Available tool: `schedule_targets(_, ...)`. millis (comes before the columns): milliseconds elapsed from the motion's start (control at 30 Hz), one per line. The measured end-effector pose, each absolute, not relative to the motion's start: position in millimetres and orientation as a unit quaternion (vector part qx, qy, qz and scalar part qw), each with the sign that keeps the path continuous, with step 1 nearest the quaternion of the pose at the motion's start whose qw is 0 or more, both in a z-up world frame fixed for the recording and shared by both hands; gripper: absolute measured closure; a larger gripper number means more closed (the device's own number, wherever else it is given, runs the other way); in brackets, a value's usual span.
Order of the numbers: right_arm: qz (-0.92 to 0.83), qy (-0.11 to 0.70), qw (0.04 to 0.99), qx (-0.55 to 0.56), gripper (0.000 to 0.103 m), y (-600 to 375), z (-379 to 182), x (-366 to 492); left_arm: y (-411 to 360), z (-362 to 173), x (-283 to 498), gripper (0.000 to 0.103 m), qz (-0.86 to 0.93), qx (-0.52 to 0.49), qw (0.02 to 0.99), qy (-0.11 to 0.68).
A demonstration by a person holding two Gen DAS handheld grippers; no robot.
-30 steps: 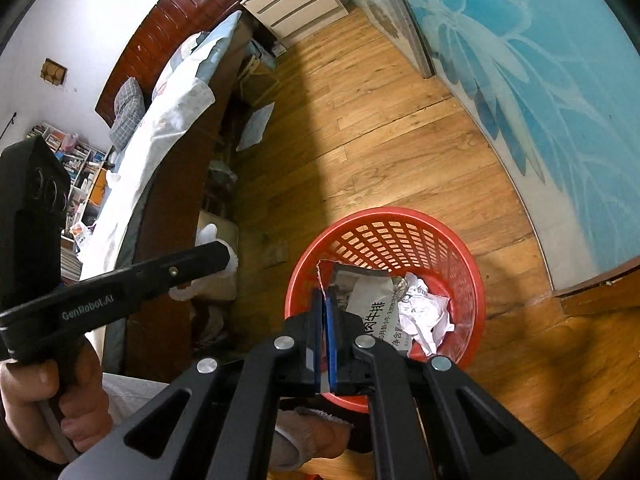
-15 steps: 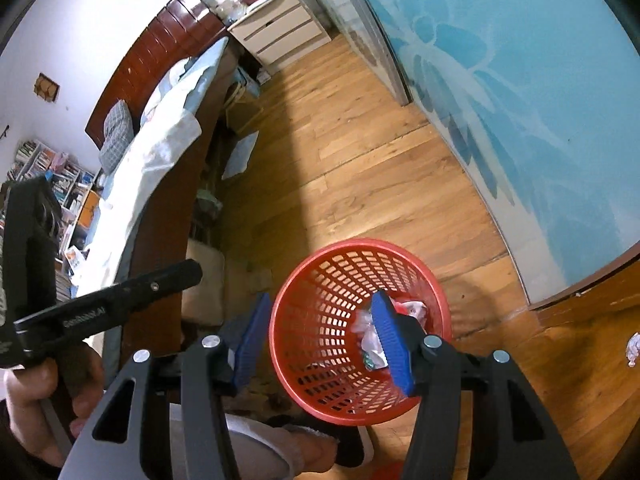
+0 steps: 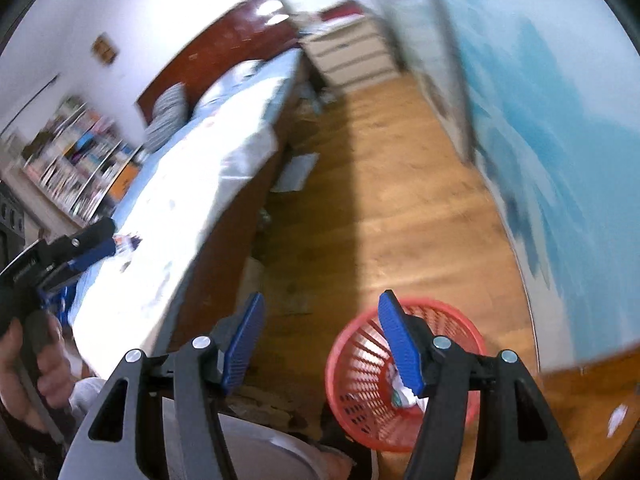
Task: Collect trash
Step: 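Grasp the white tissue with the right gripper while the left grasps the clear wrapper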
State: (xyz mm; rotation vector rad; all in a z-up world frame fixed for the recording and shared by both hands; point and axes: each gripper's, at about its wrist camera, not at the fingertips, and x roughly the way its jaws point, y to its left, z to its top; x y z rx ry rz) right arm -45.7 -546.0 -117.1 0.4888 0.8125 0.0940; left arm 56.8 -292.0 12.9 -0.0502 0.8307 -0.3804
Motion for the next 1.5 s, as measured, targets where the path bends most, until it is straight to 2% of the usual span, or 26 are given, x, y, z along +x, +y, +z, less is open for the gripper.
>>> schedule_targets(100, 0.071, 0.375, 0.901, 0.205, 0.038, -510.7, -84.7, -21.4, -223.2, 21.1, 63.5, 0.027, -0.133, -0.024, 0.916, 0.377)
schedule_targets(233, 0.121, 0.354, 0.913, 0.162, 0.035, -440.7, -37.6, 22.1, -141.6, 5.6, 73.4, 0.027, -0.070, -0.020, 0.925, 0.373)
schedule_targets(367, 0.171, 0.339, 0.910, 0.166, 0.034, -375.9, 0.7, 63.5, -69.8, -22.4, 85.2, 0.027, -0.019, -0.070, 0.914, 0.400)
schedule_targets(467, 0.196, 0.323, 0.913, 0.155, 0.034, -325.4, 23.5, 86.3, -39.6, -18.8, 100.6, 0.027, -0.005, -0.116, 0.906, 0.408)
schedule_targets(733, 0.212, 0.318, 0.916, 0.119, 0.033, -219.7, 31.5, 135.5, -9.7, -11.0, 106.5, 0.027, -0.006, -0.168, 0.902, 0.398)
schedule_targets(833, 0.206, 0.328, 0.919, 0.075, 0.031, -184.9, 23.8, 183.7, -7.0, -12.5, 105.8, 0.027, -0.005, -0.168, 0.902, 0.398)
schedule_targets(900, 0.184, 0.358, 0.915, 0.031, 0.032, -162.5, -1.7, 231.3, -6.0, -16.4, 107.8, 0.027, -0.012, -0.174, 0.898, 0.403)
schedule_targets(1000, 0.120, 0.393, 0.910, -0.050, 0.038, -140.8, -46.8, 284.2, 0.2, -20.4, 109.7, 0.027, -0.031, -0.202, 0.889, 0.409)
schedule_targets(1100, 0.099, 0.447, 0.888, -0.045, 0.042, -136.0, -90.7, 324.0, 8.1, -20.0, 112.0, 0.027, -0.029, -0.204, 0.889, 0.409)
schedule_targets(1200, 0.076, 0.478, 0.875, -0.001, 0.060, -147.4, -120.2, 338.1, 20.0, -20.2, 115.6, 0.027, -0.028, -0.220, 0.886, 0.407)
schedule_targets(1233, 0.071, 0.469, 0.880, 0.020, 0.078, -151.8, -122.6, 333.9, 25.5, -21.9, 118.2, 0.027, -0.023, -0.225, 0.884, 0.410)
schedule_targets(1267, 0.069, 0.459, 0.886, 0.026, 0.084, -152.6, -125.1, 332.0, 28.3, -22.8, 120.7, 0.027, -0.019, -0.230, 0.881, 0.413)
schedule_targets(1400, 0.111, 0.445, 0.883, 0.103, 0.084, -170.4, -114.6, 300.7, 37.8, -26.7, 136.3, 0.027, -0.049, -0.286, 0.863, 0.414)
schedule_targets(1500, 0.130, 0.423, 0.880, 0.170, 0.084, -193.7, -88.2, 280.5, 23.3, -26.3, 150.6, 0.027, -0.061, -0.273, 0.863, 0.420)
